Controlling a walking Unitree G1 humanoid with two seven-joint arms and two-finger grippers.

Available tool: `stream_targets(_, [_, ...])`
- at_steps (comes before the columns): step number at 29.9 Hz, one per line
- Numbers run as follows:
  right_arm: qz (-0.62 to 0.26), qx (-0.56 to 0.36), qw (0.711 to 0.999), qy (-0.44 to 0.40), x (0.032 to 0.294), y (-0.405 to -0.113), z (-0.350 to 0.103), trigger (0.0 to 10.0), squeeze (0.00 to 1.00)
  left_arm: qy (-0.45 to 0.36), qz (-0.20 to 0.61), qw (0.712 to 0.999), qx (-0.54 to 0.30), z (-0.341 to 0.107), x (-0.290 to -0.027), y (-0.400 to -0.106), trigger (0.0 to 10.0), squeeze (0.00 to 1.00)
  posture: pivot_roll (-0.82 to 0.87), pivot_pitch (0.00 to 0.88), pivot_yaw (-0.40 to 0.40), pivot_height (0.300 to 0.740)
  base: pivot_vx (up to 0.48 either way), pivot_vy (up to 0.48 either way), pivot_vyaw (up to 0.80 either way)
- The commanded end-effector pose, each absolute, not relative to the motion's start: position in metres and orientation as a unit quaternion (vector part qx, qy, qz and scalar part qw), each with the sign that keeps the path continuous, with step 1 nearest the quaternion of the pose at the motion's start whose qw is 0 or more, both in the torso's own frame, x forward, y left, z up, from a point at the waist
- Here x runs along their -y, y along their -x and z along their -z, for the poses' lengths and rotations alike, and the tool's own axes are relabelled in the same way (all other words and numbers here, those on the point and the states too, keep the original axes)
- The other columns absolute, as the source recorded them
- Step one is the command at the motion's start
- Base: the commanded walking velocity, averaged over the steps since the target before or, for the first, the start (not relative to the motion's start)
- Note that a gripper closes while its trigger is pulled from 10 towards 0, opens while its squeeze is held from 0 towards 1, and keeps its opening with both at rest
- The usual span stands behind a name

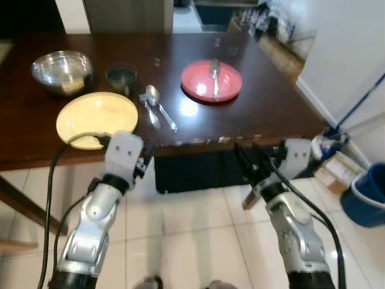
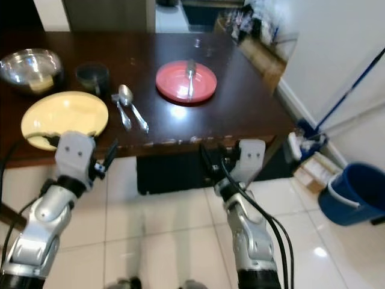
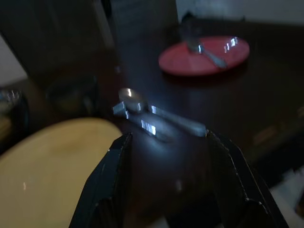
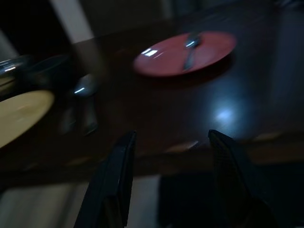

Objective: Setting the table

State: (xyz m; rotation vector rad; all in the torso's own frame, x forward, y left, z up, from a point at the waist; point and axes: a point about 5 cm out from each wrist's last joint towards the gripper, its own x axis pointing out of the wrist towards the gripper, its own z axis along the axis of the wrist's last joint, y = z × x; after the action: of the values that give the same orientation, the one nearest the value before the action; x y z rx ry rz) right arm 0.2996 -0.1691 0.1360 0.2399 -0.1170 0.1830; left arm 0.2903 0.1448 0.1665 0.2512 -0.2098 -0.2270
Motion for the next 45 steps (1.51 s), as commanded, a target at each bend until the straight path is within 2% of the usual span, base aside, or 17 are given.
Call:
stream_targets(1, [-0.052, 0.071, 0.99, -0.107, 0.187, -0.299, -0.14, 10.0, 0.0, -0.114, 0.133, 0.978, 0.113, -0.173, -0.137, -0.288, 10.0, 0.0, -0.11, 0.044, 0.037, 0.74, 0.405, 0.0, 0.0])
stream_targets(10, [-0.006, 0.083, 0.995, -0.06, 0.207, -0.302, -0.147, 10.0, 0.0, -0.106, 0.165, 0.972, 0.128, -0.187, -0.129, -0.29, 10.0, 0.0, -0.11, 0.04, 0.045, 0.74, 0.398, 0.0, 0.0])
stream_targets(12, [-0.004, 0.083, 0.995, -0.056, 0.209, -0.302, -0.147, 10.0, 0.0, -0.11, 0.178, 0.969, 0.129, -0.189, -0.126, -0.29, 10.0, 0.0, -0.11, 0.039, 0.047, 0.74, 0.39, 0.0, 0.0])
stream_targets(13, [-0.001, 0.085, 0.995, -0.046, 0.211, -0.302, -0.148, 10.0, 0.0, -0.113, 0.211, 0.963, 0.125, -0.192, -0.12, -0.288, 10.0, 0.0, -0.11, 0.039, 0.047, 0.74, 0.386, 0.0, 0.0])
stream_targets(32, [0.001, 0.079, 0.995, -0.059, 0.208, -0.303, -0.142, 10.0, 0.0, -0.112, 0.232, 0.959, 0.115, -0.193, -0.113, -0.286, 10.0, 0.0, -0.11, 0.038, 0.057, 0.74, 0.388, 0.0, 0.0])
stream_targets(42, [0.0, 0.068, 0.997, -0.048, 0.21, -0.306, -0.14, 10.0, 0.0, -0.116, 0.237, 0.959, 0.107, -0.194, -0.115, -0.283, 10.0, 0.0, -0.11, 0.044, 0.059, 0.74, 0.055, 0.0, 0.0])
stream_targets(45, [-0.014, 0.061, 0.997, -0.045, 0.208, -0.308, -0.139, 10.0, 0.0, -0.125, 0.274, 0.949, 0.097, -0.197, -0.112, -0.28, 10.0, 0.0, -0.1, 0.046, 0.06, 0.74, 0.0, 0.0, 0.0])
